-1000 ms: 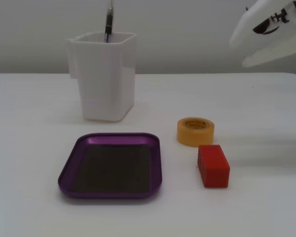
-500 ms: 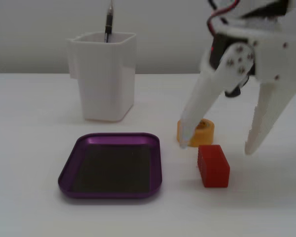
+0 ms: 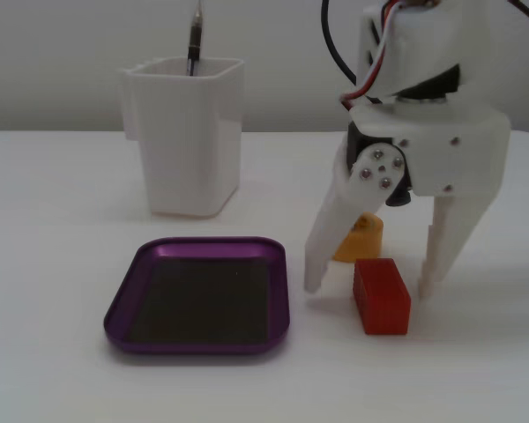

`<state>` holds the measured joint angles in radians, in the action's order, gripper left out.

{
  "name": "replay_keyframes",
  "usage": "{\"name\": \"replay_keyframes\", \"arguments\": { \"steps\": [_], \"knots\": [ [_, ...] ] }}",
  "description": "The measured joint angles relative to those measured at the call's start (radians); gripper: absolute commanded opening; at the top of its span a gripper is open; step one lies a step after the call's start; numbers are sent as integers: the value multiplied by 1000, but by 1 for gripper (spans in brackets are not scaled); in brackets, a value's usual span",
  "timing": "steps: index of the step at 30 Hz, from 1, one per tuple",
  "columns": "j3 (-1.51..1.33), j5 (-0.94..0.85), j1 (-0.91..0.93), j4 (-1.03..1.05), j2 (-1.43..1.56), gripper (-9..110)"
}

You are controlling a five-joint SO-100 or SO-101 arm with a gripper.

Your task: Pick up the red cube and place it in the box.

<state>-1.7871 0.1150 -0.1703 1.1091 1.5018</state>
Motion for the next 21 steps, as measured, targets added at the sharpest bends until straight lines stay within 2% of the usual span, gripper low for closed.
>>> {"name": "replay_keyframes", "arguments": {
  "steps": [5, 16, 21],
  "knots": [
    [-35, -74, -9, -15, 2, 0],
    [-21, -77, 2, 11, 21, -1],
    [35, -78, 0, 52, 213, -1]
  ]
}}
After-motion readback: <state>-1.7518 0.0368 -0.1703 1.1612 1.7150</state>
